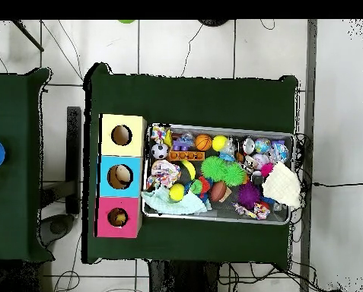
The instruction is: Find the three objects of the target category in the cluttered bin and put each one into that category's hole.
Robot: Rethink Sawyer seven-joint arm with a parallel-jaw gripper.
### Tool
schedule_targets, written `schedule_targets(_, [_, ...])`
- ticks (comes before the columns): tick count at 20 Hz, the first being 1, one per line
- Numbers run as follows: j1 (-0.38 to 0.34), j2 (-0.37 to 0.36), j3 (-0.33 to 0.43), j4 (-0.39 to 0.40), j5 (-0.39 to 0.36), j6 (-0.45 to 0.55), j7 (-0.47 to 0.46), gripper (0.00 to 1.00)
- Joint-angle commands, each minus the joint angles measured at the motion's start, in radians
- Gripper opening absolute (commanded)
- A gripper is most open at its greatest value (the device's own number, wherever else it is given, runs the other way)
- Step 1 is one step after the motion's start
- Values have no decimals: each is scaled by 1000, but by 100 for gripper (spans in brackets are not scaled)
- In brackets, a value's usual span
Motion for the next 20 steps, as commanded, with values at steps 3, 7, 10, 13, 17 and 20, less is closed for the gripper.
schedule_targets(3, [-135, -200, 10, 405, 32, -657, -226, 100])
schedule_targets(7, [-135, -246, 2, 433, 15, -667, -228, 100])
schedule_targets(10, [-135, -291, -11, 468, 19, -675, -214, 100])
schedule_targets(13, [-140, -342, -25, 527, 36, -694, -178, 100])
schedule_targets(17, [-141, -375, -46, 589, 58, -712, -122, 100])
schedule_targets(20, [-141, -386, -51, 621, 68, -728, -90, 100])
